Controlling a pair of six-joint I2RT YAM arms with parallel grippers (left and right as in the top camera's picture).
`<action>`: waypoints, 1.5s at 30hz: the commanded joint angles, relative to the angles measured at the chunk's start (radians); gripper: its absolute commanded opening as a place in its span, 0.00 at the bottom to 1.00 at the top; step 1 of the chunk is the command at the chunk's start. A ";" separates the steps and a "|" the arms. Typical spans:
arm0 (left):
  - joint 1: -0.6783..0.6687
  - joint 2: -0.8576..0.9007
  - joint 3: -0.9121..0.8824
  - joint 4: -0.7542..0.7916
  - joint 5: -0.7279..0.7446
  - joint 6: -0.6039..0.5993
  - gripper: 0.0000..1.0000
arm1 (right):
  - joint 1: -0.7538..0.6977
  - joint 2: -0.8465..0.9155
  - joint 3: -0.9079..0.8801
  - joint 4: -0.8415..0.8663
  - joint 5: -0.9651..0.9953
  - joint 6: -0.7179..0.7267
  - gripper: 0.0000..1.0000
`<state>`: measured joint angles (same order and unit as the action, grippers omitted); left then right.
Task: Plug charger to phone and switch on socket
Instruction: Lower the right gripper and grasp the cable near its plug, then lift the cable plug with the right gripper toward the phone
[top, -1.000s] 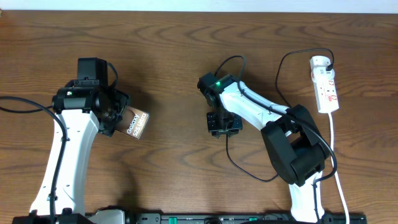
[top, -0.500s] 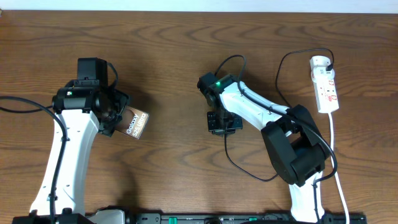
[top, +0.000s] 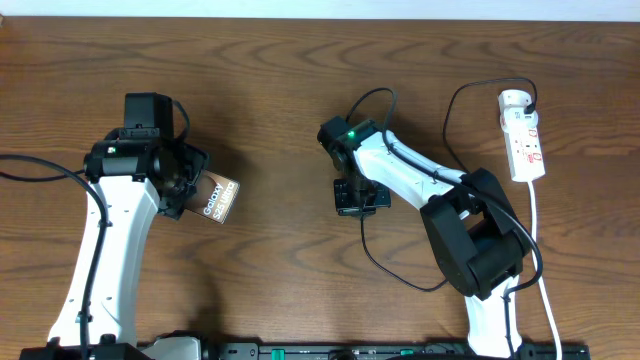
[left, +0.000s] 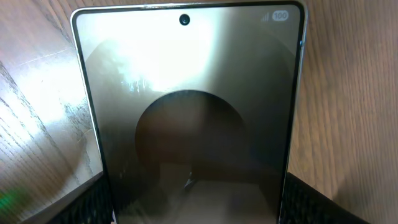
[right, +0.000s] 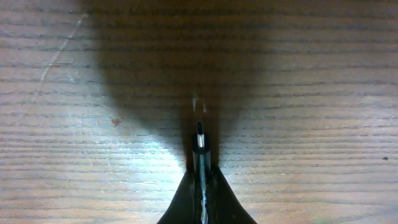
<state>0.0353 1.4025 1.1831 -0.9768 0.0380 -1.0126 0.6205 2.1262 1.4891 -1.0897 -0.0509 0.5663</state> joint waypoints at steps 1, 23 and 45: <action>-0.003 -0.005 -0.002 -0.003 -0.024 0.018 0.07 | 0.000 -0.002 -0.011 0.008 0.023 0.005 0.01; -0.003 -0.005 -0.002 -0.003 -0.024 0.017 0.07 | -0.102 -0.193 0.445 -0.210 -0.285 -0.250 0.01; -0.003 -0.005 -0.002 -0.002 0.007 0.126 0.07 | -0.093 -0.222 0.428 -0.292 -0.943 -0.737 0.01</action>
<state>0.0353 1.4025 1.1831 -0.9771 0.0460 -0.9367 0.5220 1.9083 1.9408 -1.3796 -0.9459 -0.1215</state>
